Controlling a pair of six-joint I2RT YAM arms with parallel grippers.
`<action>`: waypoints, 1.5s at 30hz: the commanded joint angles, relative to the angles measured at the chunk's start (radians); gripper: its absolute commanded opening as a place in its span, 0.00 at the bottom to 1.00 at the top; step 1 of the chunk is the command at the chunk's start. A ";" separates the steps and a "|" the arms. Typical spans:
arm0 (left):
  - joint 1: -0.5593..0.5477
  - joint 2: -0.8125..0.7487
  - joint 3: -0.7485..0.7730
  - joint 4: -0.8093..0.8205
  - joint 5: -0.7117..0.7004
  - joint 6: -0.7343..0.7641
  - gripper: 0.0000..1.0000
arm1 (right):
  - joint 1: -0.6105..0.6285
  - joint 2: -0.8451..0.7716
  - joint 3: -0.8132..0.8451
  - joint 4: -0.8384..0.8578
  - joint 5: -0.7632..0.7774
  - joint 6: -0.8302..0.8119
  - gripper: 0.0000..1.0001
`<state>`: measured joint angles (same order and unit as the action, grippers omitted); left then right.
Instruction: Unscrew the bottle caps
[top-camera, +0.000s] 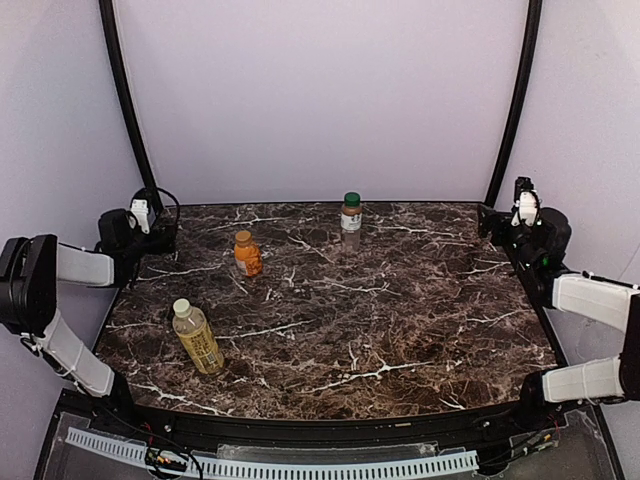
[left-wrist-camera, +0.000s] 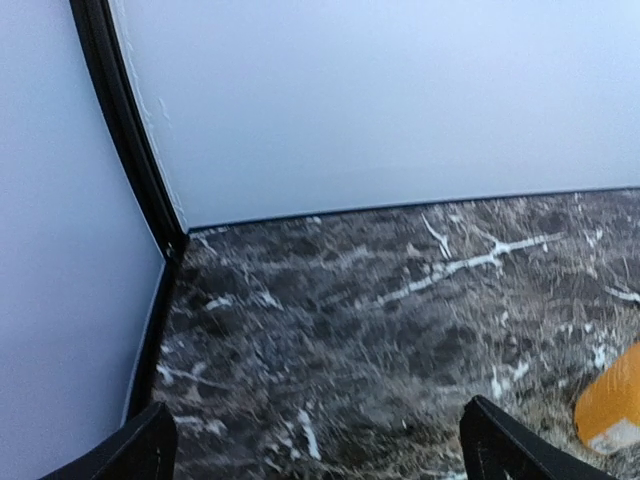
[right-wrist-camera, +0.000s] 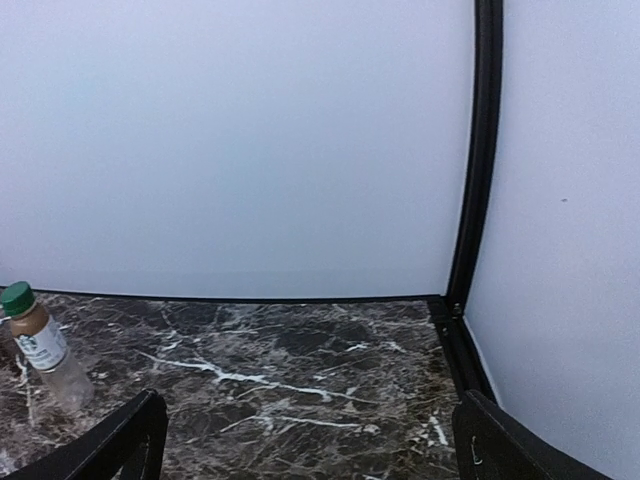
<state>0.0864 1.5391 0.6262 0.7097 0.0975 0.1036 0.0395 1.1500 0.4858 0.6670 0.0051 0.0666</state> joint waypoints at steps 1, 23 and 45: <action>0.100 -0.047 0.214 -0.452 0.238 0.011 1.00 | 0.009 -0.006 0.100 -0.270 -0.237 0.117 0.99; -0.252 -0.457 0.800 -2.281 0.554 0.913 0.93 | 0.607 0.144 0.457 -0.308 -0.440 0.143 0.99; -0.090 -0.627 0.654 -1.822 0.245 0.381 0.99 | 1.216 0.989 1.337 -0.487 -0.324 0.001 0.99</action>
<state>-0.0170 0.9211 1.3182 -1.1744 0.3840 0.5823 1.2240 2.0930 1.7535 0.2157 -0.3412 0.0868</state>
